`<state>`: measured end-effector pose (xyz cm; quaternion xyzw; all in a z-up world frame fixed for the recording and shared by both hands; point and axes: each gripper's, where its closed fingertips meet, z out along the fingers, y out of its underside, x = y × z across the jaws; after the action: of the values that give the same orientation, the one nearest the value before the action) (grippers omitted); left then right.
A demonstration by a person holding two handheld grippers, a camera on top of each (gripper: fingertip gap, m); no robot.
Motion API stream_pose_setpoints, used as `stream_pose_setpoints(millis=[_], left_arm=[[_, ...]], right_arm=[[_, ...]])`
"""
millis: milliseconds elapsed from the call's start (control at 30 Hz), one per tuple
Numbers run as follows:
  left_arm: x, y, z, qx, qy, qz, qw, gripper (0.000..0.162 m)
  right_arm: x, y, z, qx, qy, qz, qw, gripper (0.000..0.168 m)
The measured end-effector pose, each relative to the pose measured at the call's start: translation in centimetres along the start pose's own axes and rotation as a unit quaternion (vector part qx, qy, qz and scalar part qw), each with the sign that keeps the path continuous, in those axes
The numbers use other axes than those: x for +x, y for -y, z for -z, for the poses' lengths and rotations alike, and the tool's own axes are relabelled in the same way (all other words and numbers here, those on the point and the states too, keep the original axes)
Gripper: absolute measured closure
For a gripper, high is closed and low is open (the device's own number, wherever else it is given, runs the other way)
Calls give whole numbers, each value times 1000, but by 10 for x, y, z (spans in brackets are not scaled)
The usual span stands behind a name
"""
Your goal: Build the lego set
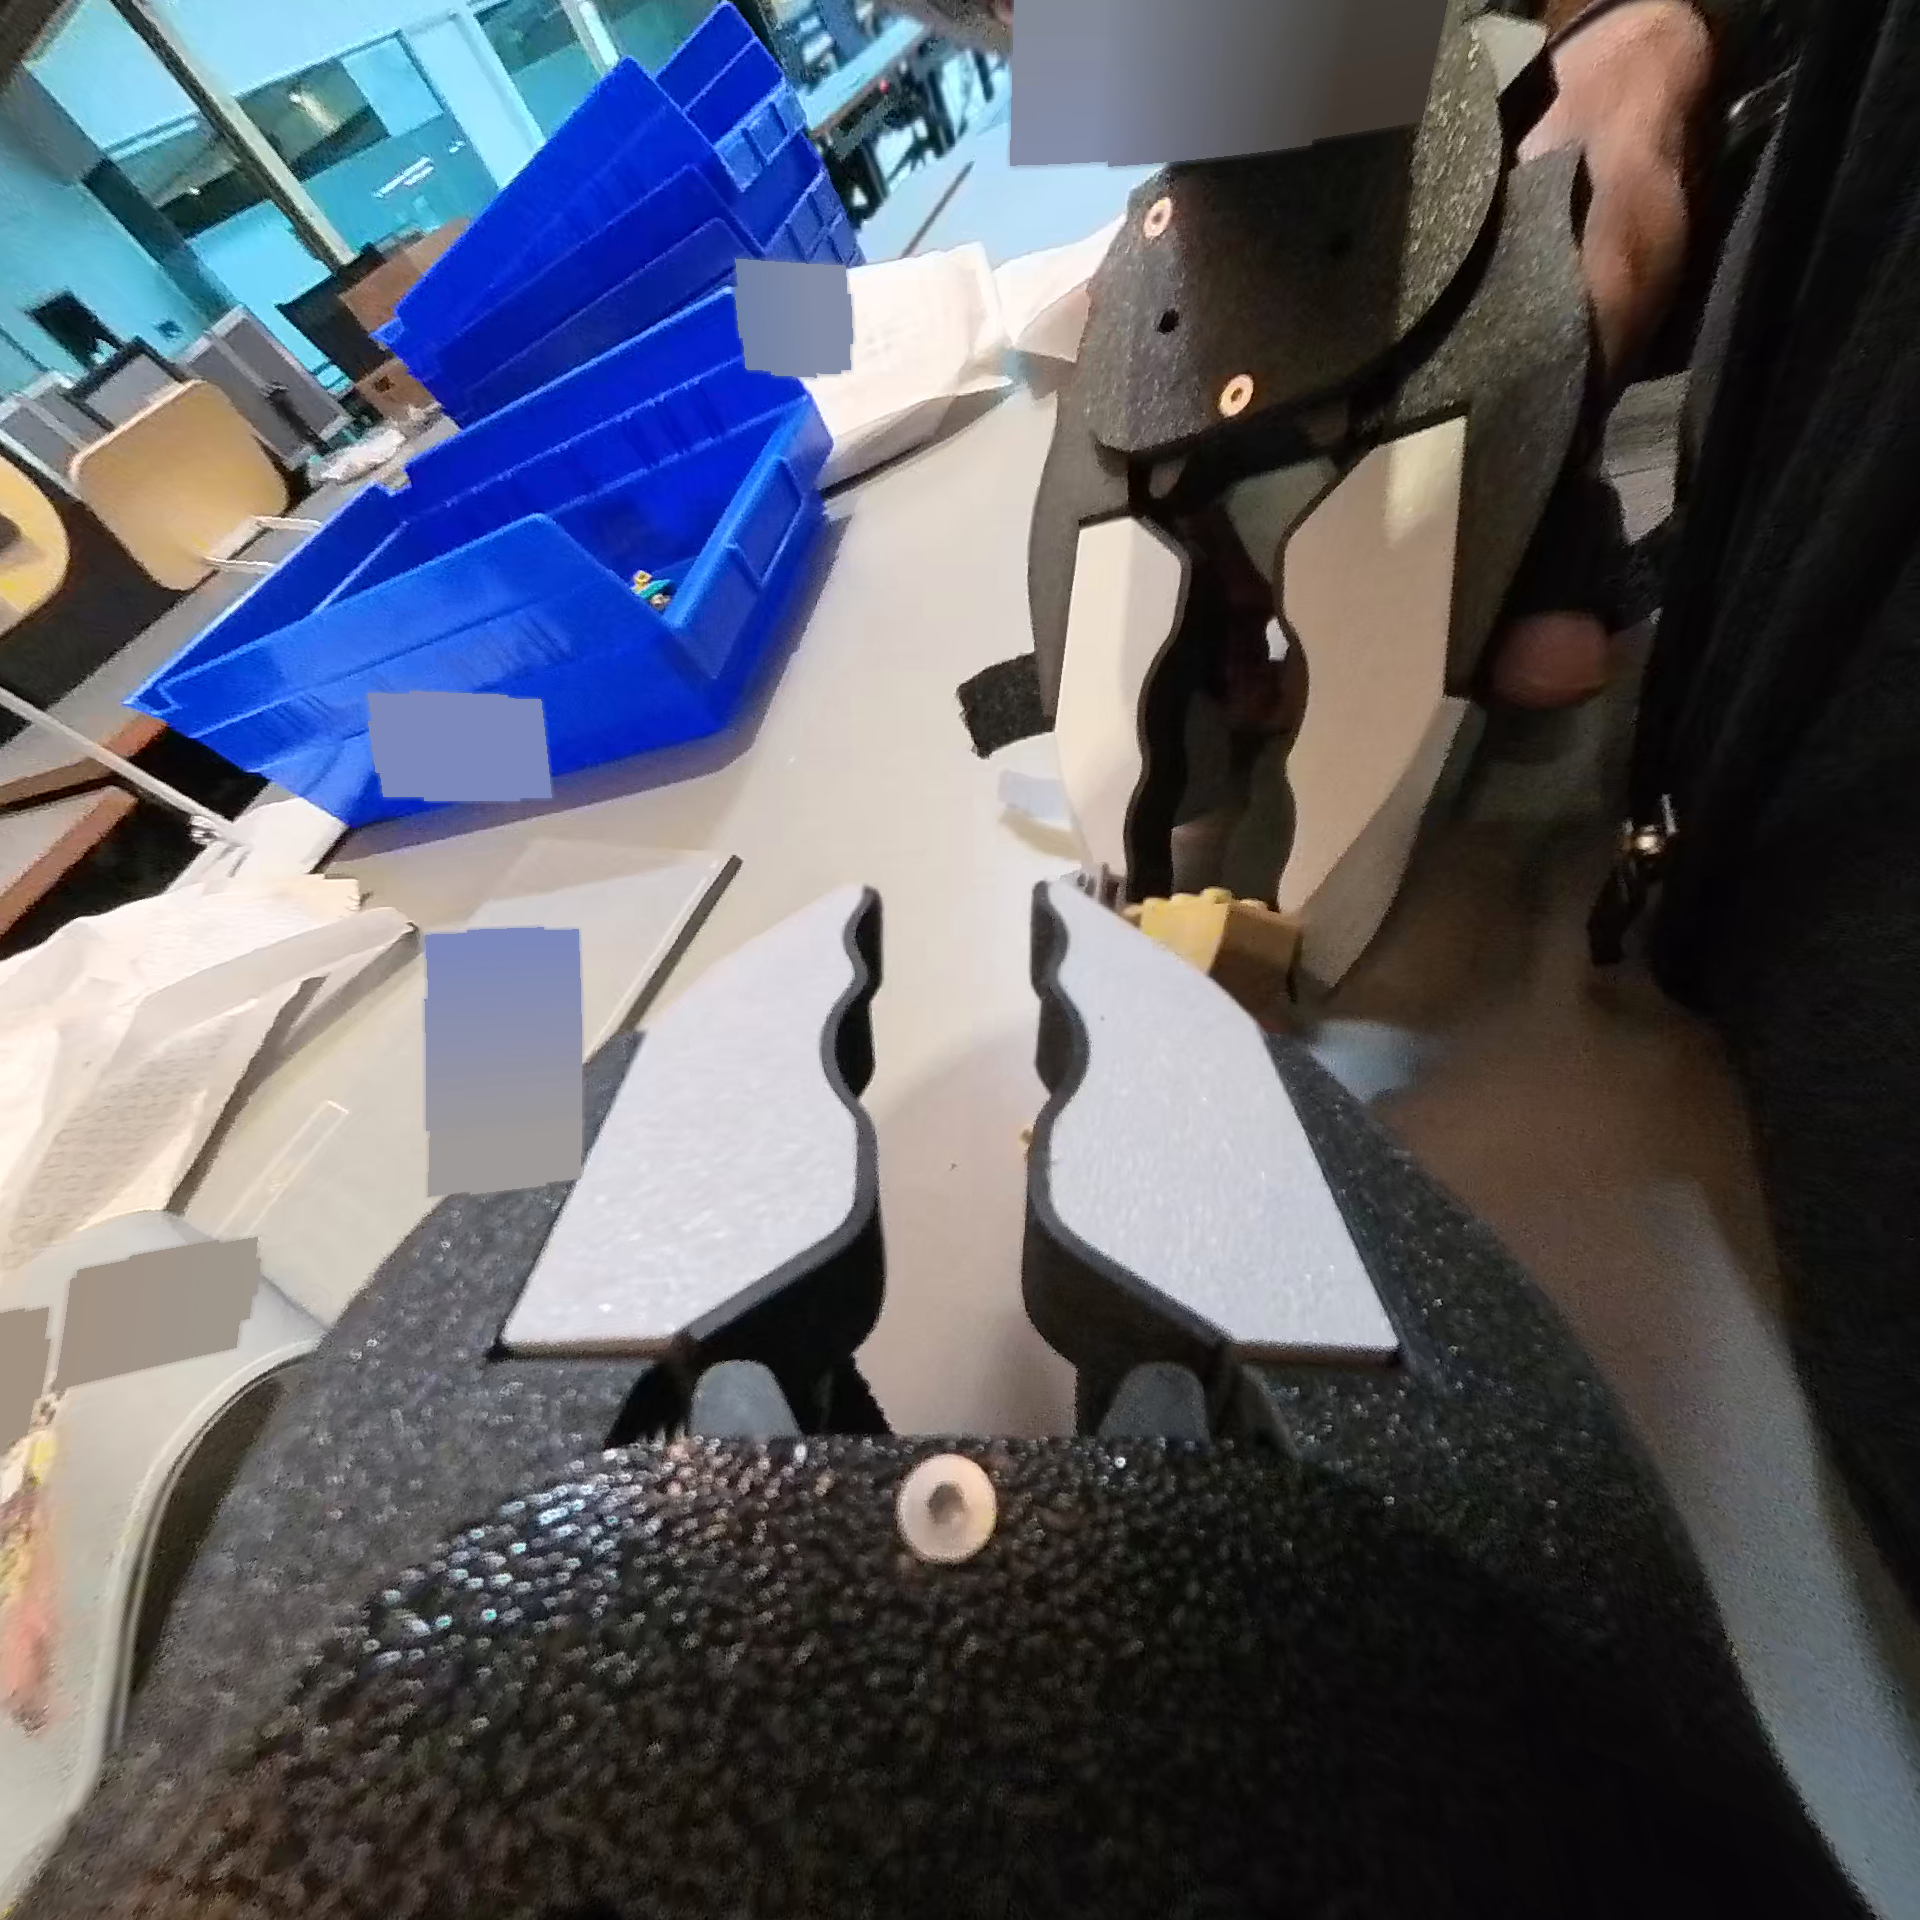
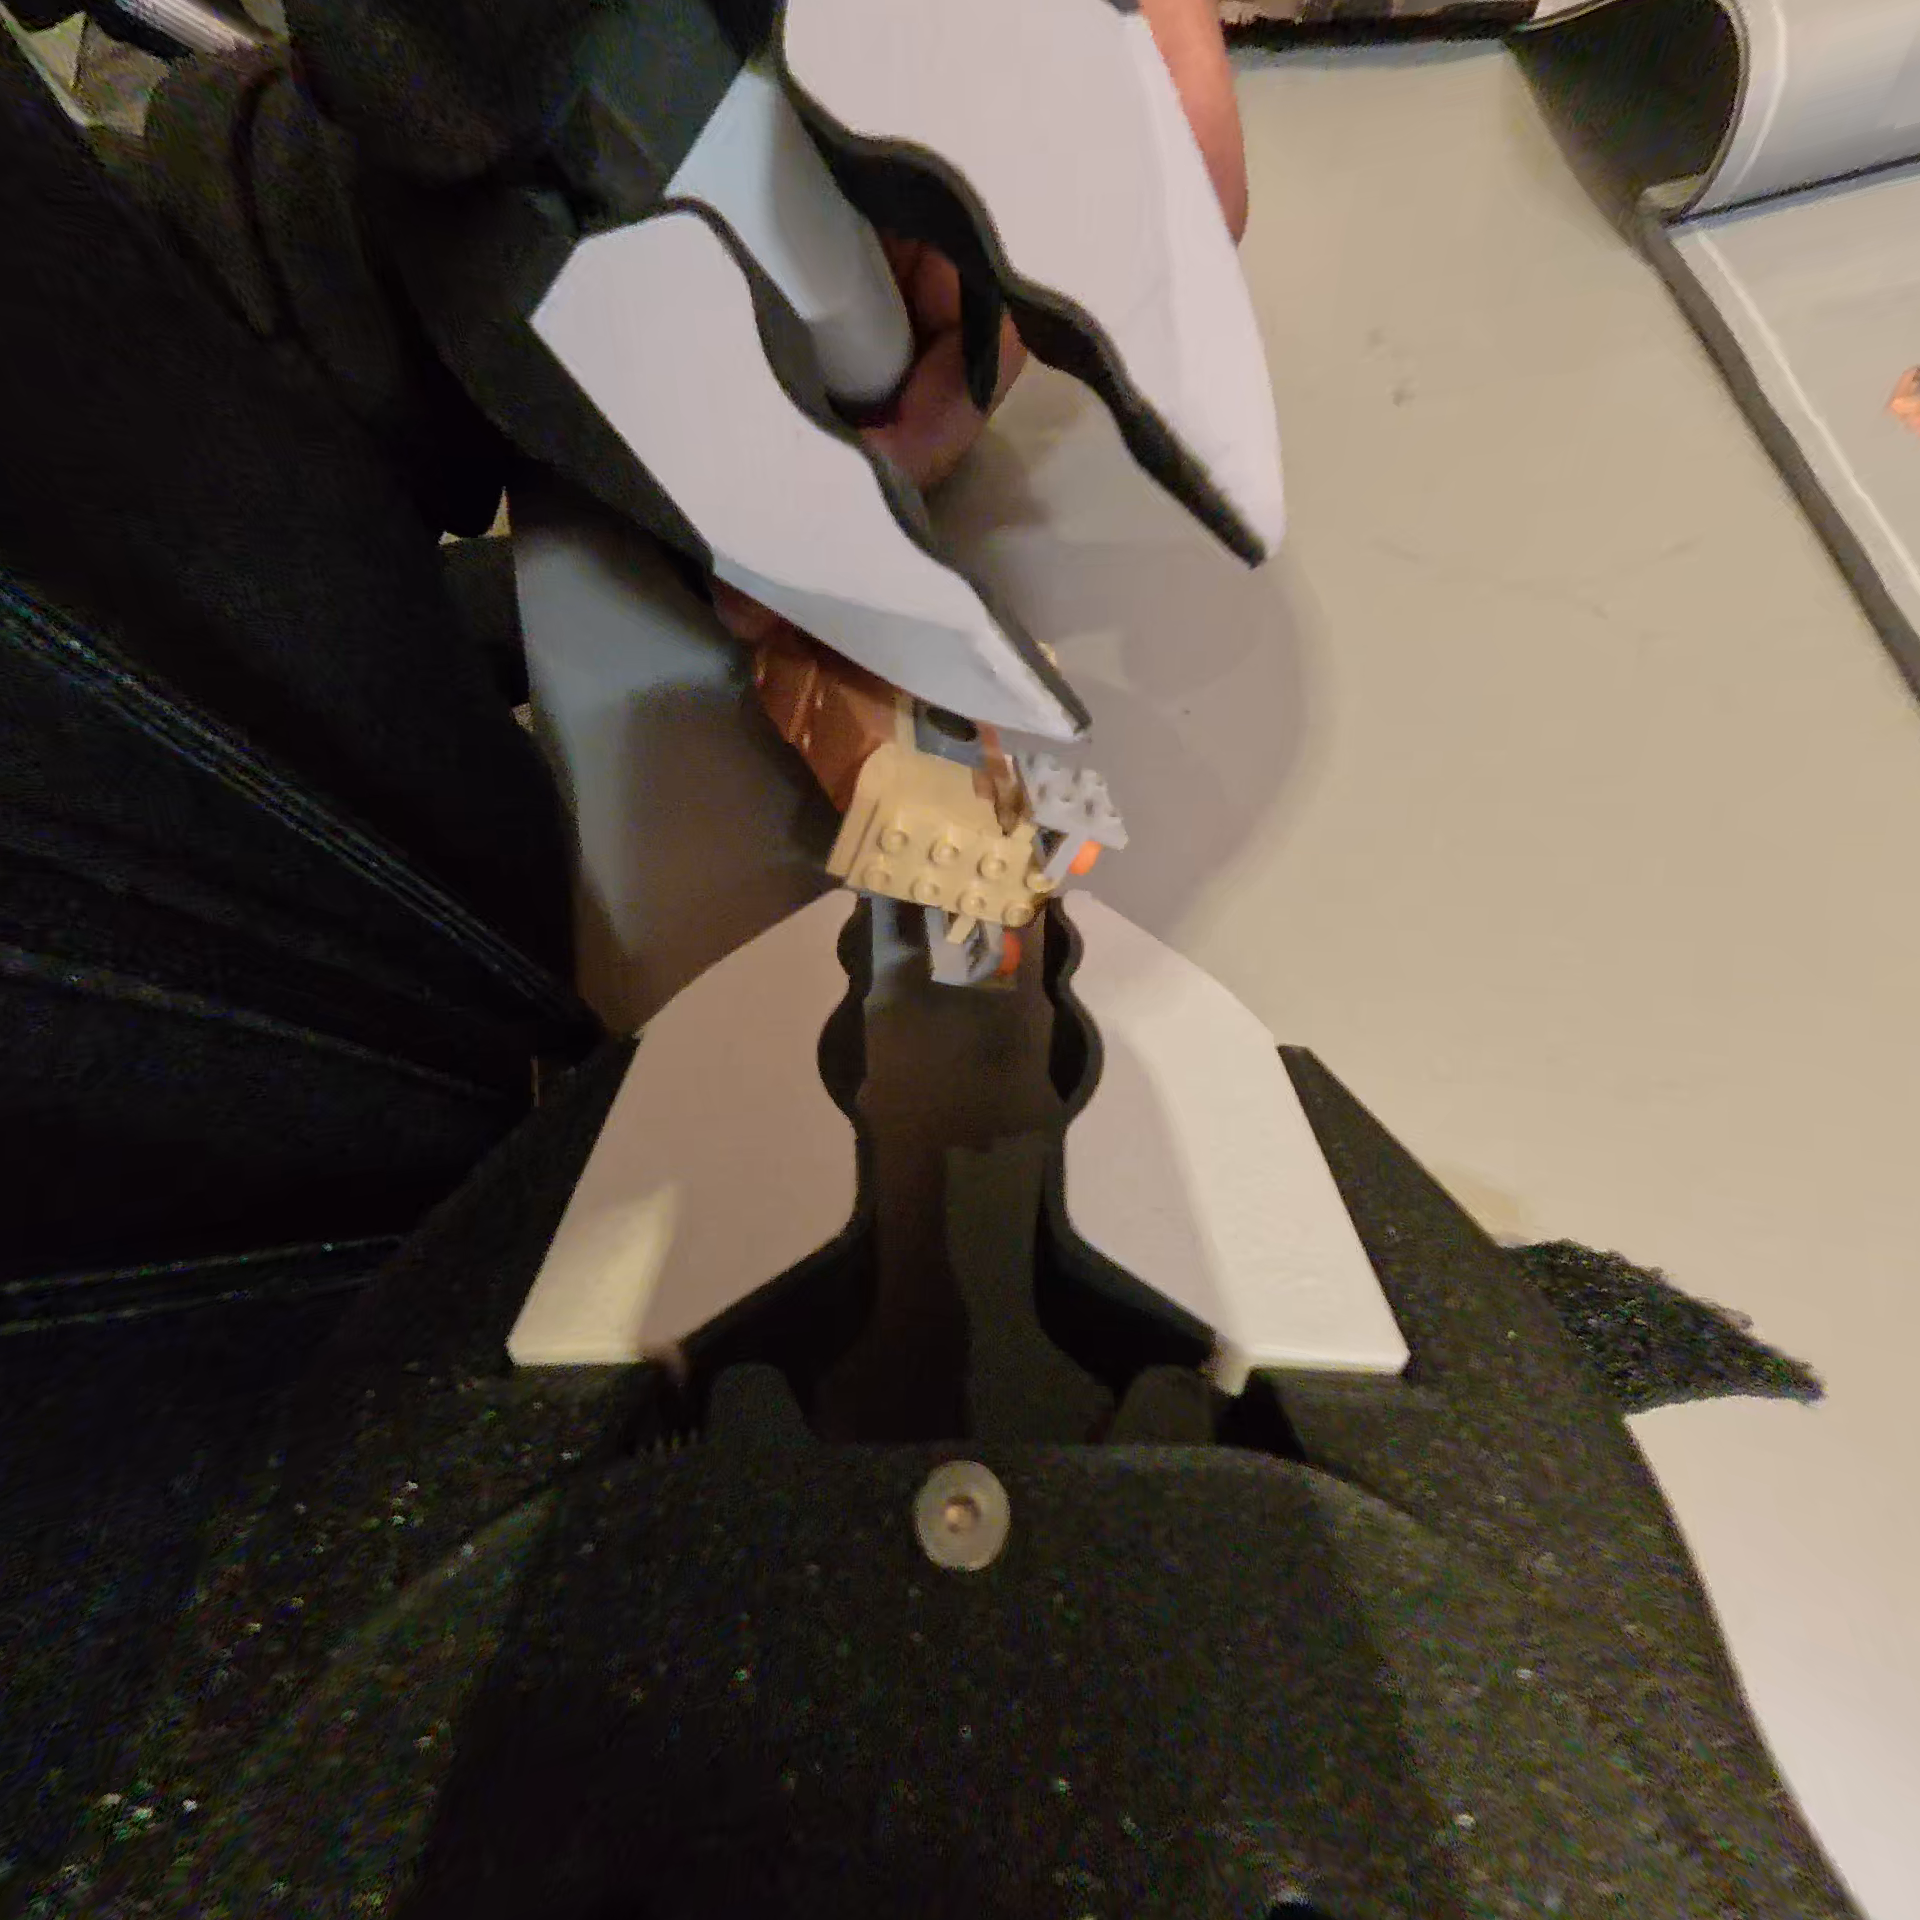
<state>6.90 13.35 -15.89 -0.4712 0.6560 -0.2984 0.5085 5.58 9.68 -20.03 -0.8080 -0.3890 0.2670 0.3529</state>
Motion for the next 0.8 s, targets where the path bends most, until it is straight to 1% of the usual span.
stream_pose_setpoints(millis=[200,500,800], left_arm=[[-5,-5,1,-16,31,-13,999,134],[-8,-4,2,-17,57,-27,998,134],[-8,-6,2,-20,57,-28,998,133]], right_arm=[[-1,0,0,2,11,-2,1000,136],[-1,1,-1,0,6,3,1000,132],[-1,0,-2,-4,3,6,1000,135]])
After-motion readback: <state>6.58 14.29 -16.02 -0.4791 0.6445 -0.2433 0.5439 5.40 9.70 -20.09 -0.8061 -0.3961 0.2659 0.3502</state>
